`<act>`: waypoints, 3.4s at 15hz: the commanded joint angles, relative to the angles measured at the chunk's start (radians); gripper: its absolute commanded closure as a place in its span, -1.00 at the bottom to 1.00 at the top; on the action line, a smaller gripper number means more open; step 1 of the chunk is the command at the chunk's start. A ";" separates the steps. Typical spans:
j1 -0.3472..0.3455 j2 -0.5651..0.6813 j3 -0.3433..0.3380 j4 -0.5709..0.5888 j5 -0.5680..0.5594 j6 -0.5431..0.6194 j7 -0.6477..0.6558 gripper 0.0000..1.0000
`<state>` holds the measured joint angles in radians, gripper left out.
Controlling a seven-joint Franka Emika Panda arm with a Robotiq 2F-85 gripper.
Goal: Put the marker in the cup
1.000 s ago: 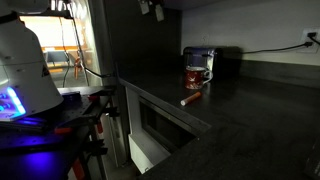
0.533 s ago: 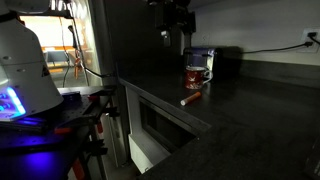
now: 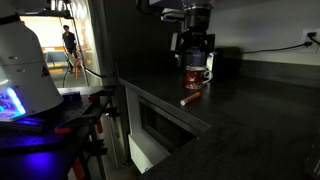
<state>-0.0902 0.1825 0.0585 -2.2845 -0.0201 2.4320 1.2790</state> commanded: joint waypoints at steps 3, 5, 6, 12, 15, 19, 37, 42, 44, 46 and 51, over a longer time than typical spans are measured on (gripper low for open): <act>0.102 0.056 -0.079 0.087 0.126 -0.032 0.220 -1.00; 0.109 0.049 -0.086 0.069 0.109 -0.005 0.188 -1.00; 0.115 0.050 -0.093 0.069 0.108 -0.004 0.223 -1.00; 0.127 0.042 -0.111 0.053 0.105 0.020 0.317 -1.00; 0.138 0.023 -0.136 -0.028 0.116 0.154 0.465 -1.00; 0.198 0.018 -0.199 -0.124 0.023 0.271 0.739 -1.00; 0.192 0.201 -0.184 -0.056 0.090 0.193 0.860 -1.00; 0.188 0.244 -0.197 -0.016 0.088 0.193 0.829 -0.17; 0.183 0.256 -0.194 -0.006 0.098 0.197 0.821 0.15; 0.180 0.266 -0.191 0.002 0.105 0.197 0.815 0.43; 0.184 0.283 -0.188 0.011 0.113 0.202 0.801 0.88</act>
<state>0.0957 0.4538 -0.1350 -2.2856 0.0589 2.6263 2.1205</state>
